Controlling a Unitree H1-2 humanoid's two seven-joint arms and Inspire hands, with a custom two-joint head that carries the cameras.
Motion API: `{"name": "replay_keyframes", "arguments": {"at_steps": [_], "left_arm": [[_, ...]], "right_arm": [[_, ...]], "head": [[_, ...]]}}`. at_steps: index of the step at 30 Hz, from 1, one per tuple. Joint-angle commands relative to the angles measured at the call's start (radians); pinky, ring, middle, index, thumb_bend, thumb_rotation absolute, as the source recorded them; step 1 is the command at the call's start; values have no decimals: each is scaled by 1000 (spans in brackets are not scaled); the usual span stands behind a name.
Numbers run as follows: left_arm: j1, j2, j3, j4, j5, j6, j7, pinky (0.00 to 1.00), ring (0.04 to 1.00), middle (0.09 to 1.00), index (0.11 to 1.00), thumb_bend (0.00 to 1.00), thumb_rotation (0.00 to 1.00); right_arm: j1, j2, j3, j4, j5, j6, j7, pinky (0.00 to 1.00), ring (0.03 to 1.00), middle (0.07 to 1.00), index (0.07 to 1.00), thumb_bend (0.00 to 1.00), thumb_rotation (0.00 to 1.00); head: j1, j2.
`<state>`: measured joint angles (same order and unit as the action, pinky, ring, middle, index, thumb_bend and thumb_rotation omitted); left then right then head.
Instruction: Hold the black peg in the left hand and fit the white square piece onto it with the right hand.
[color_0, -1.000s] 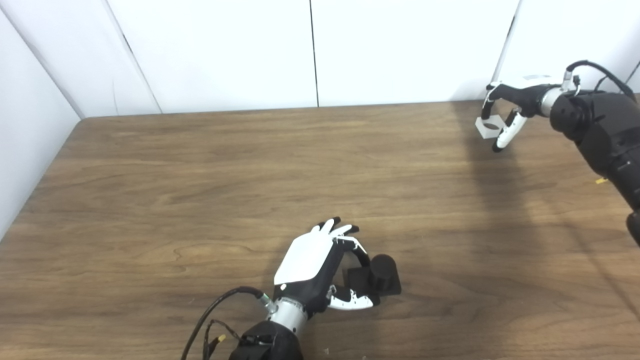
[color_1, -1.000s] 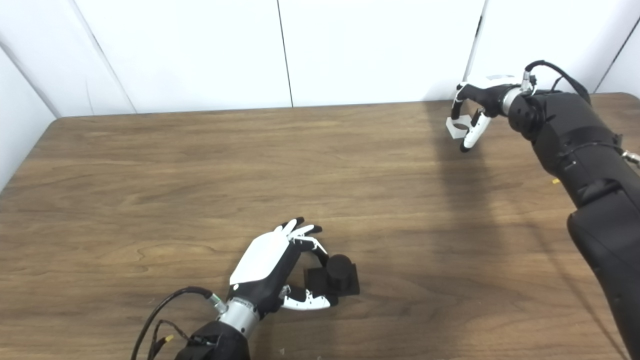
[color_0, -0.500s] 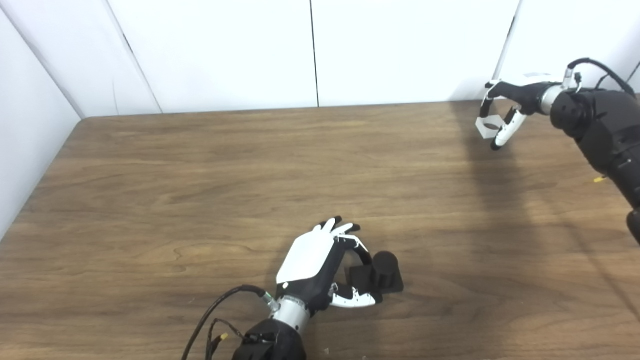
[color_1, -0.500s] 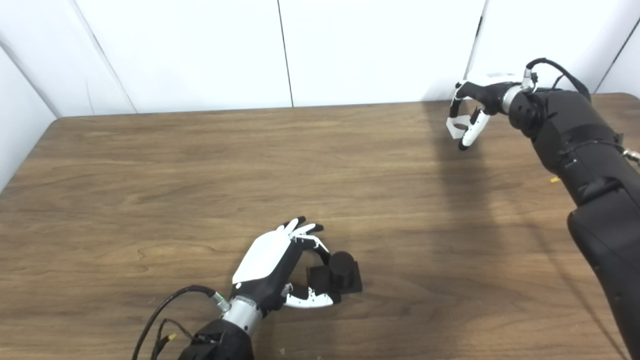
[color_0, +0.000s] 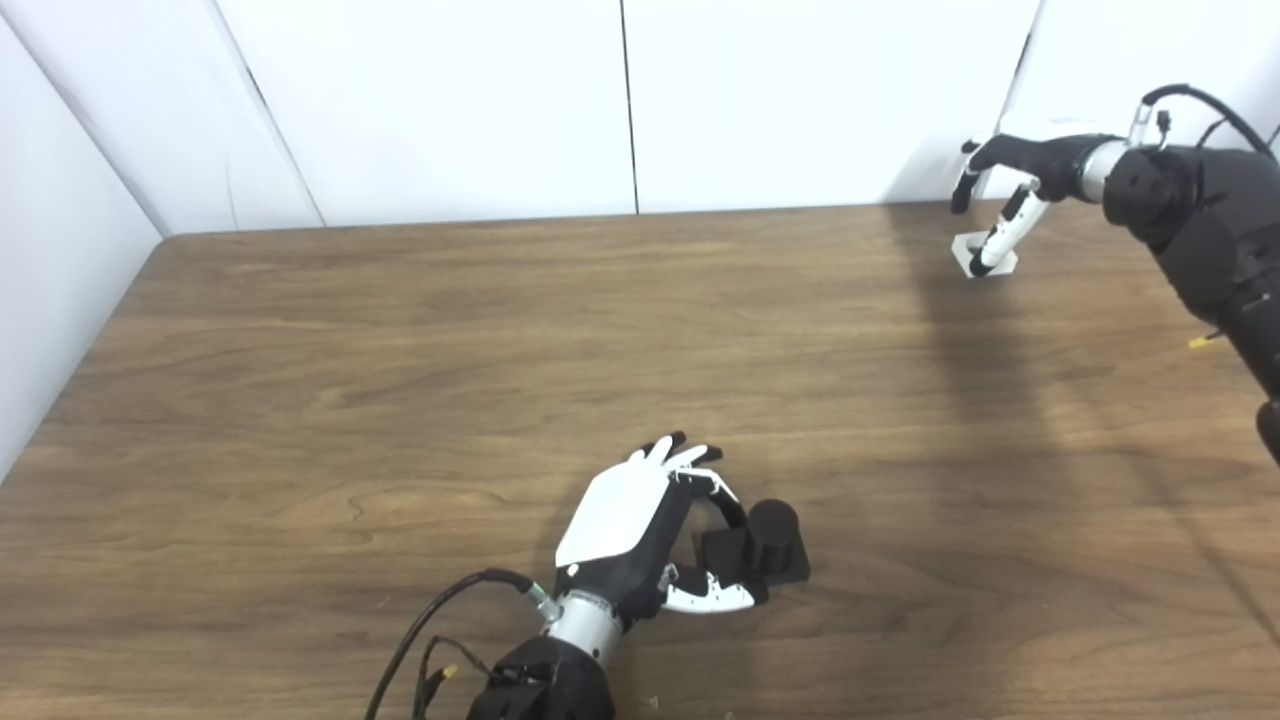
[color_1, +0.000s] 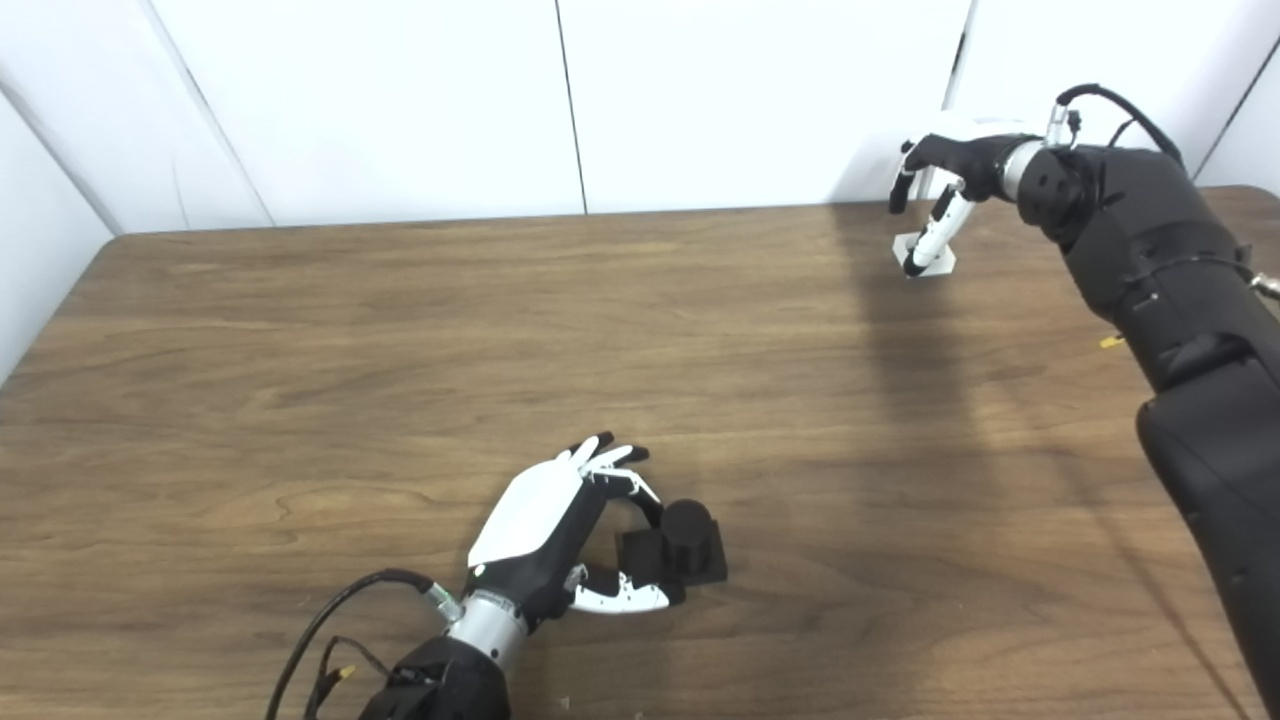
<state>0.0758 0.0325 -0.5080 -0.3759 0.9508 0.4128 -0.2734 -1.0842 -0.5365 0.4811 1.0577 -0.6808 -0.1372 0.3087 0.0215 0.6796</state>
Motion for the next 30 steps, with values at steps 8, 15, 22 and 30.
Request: {"name": "replay_keyframes", "arguments": {"at_steps": [8,15,22,30], "left_arm": [[25,35,-5,82,39,26,-23,1000,1000,906,486,517,69],[32,37,-3,76,31,24,-22,1000,1000,907,486,517,68],[46,42,3,50,20,32,-37,1000,1000,911,486,516,67],[61,63,8,47,12,12,-26,1000,1000,907,489,517,70]], "right_arm": [[-96,0,-43,-31,36,58,1,1000,1000,965,665,868,136],[-104,-2,-39,-29,34,65,4,1000,1000,975,665,875,150],[-108,8,-31,-11,28,72,-1,1000,1000,972,668,878,163],[-101,24,-20,-14,20,102,-1,1000,1000,971,675,875,167]], "head": [[-1,0],[-12,-7],[-71,-20],[-104,-44]]}}
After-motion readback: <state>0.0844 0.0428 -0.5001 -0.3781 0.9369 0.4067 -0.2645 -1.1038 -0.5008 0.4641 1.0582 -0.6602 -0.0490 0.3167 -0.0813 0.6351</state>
